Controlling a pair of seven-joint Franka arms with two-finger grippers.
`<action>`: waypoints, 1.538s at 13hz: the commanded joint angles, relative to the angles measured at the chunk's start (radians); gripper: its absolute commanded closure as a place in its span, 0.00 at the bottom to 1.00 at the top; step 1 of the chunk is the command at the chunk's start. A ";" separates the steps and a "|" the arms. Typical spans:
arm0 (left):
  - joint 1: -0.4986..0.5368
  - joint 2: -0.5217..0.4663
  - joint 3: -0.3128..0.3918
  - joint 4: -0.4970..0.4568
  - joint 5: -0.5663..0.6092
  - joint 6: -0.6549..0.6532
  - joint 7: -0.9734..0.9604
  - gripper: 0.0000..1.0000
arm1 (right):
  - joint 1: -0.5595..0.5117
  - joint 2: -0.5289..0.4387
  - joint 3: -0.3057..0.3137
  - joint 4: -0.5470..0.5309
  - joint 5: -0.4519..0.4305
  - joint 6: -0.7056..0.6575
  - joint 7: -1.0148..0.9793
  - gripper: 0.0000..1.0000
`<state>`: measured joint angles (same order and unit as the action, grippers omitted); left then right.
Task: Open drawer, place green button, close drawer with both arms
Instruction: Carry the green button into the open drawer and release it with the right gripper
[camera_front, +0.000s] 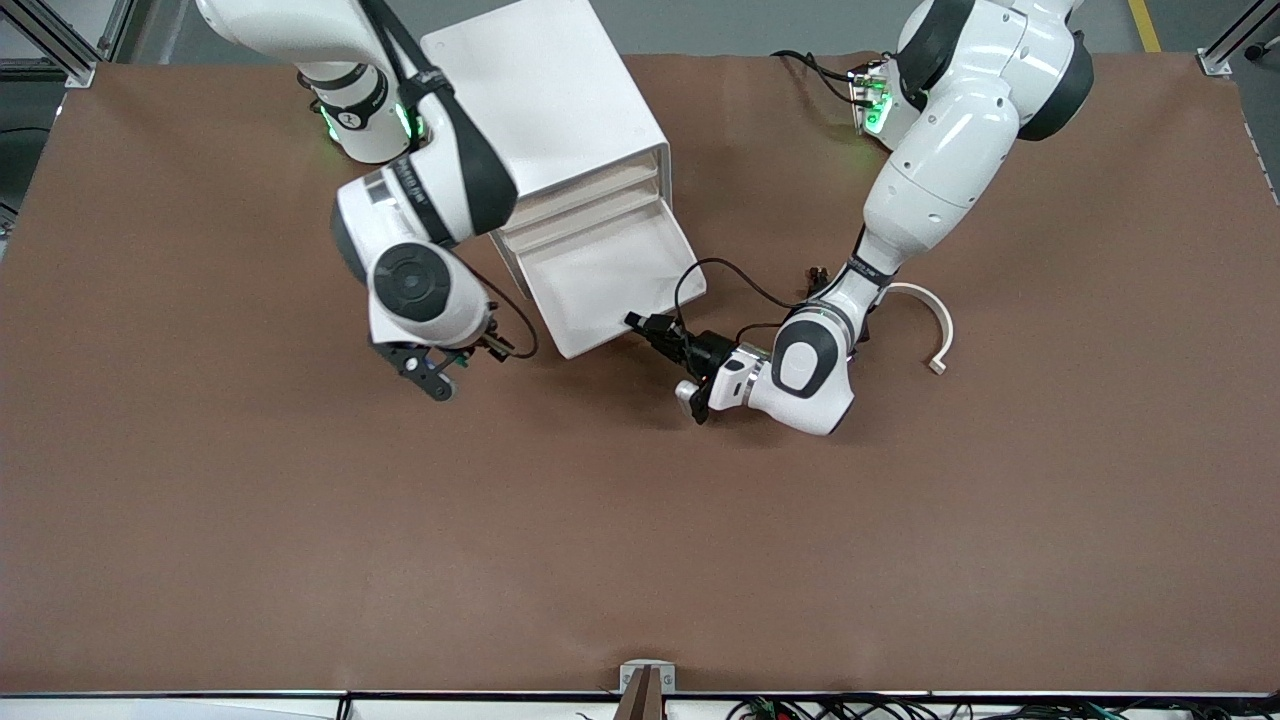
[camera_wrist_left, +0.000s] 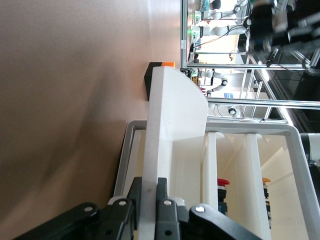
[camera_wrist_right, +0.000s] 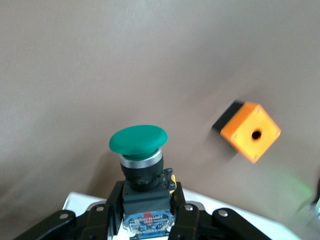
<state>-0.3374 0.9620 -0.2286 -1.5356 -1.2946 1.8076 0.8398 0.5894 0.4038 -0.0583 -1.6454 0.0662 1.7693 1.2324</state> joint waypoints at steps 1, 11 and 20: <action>0.015 0.014 0.006 0.026 0.041 0.009 -0.063 0.85 | 0.055 -0.017 -0.009 -0.017 0.049 0.021 0.131 0.82; 0.024 0.006 0.005 0.096 0.228 0.004 -0.270 0.00 | 0.191 -0.014 -0.008 -0.109 0.273 0.240 0.306 0.83; 0.113 -0.049 0.006 0.186 0.457 -0.088 -0.516 0.00 | 0.274 0.004 -0.009 -0.188 0.305 0.375 0.355 0.84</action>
<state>-0.2467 0.9411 -0.2199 -1.3593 -0.8943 1.7314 0.3786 0.8444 0.4121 -0.0586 -1.8189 0.3456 2.1295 1.5675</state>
